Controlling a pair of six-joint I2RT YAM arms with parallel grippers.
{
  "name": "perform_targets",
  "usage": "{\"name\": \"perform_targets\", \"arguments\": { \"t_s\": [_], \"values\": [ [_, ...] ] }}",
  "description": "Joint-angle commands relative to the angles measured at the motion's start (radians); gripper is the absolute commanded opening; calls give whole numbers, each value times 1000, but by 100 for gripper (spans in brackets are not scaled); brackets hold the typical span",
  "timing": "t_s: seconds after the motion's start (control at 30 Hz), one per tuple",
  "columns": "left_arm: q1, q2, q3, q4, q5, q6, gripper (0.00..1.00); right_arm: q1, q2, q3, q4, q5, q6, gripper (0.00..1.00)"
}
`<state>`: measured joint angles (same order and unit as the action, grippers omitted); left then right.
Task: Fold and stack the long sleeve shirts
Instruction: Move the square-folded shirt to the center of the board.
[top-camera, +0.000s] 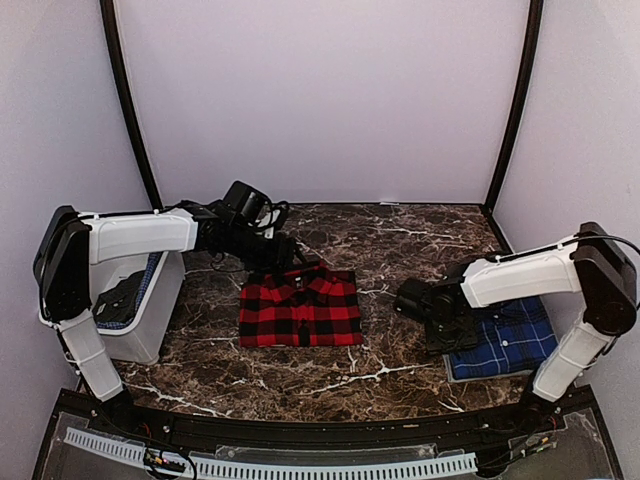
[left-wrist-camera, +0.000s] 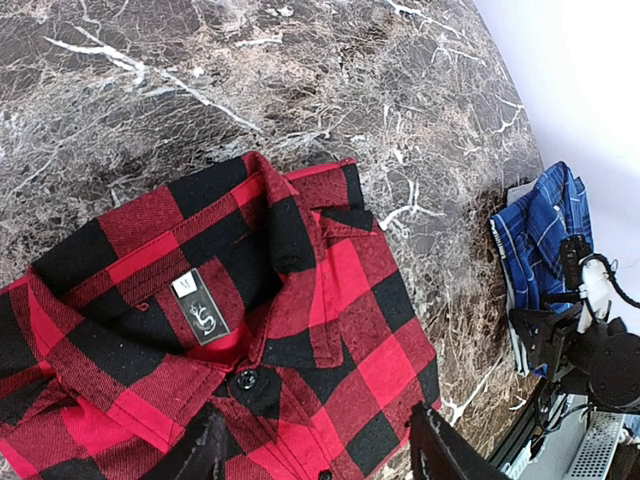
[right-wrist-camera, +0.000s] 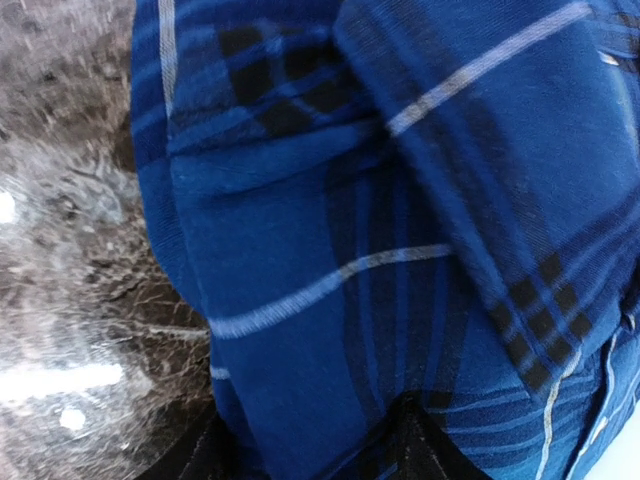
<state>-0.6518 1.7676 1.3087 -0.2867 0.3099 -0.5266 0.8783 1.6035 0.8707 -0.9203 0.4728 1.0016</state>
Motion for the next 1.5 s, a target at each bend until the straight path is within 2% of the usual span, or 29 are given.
{"name": "perform_targets", "arguments": {
  "t_s": [0.0,0.1,0.27,0.37,0.63,0.83,1.07,1.27,1.37,1.47],
  "values": [
    [4,1,20,-9,16,21,61,15,45,8,29,-2,-13,48],
    [6,4,21,-12,18,22,61,16,52,7,50,-5,-21,37],
    [8,0,20,-17,16,21,60,10,55,24,99,2,-51,7],
    [9,-5,17,-21,11,21,60,1,59,36,162,7,-87,0],
    [11,-24,-4,-27,0,16,60,-28,113,136,339,43,-235,0],
    [11,-47,-30,-30,-10,9,60,-56,239,291,440,53,-389,0],
    [11,-82,-67,-40,-36,3,60,-123,408,500,517,-41,-516,0],
    [11,-103,-103,-46,-56,-4,60,-150,512,669,478,-122,-543,0],
    [12,-103,-109,-52,-74,-4,60,-150,524,715,454,-168,-534,13],
    [15,-104,-108,-56,-89,0,60,-148,497,738,440,-229,-520,33]
  ]
}}
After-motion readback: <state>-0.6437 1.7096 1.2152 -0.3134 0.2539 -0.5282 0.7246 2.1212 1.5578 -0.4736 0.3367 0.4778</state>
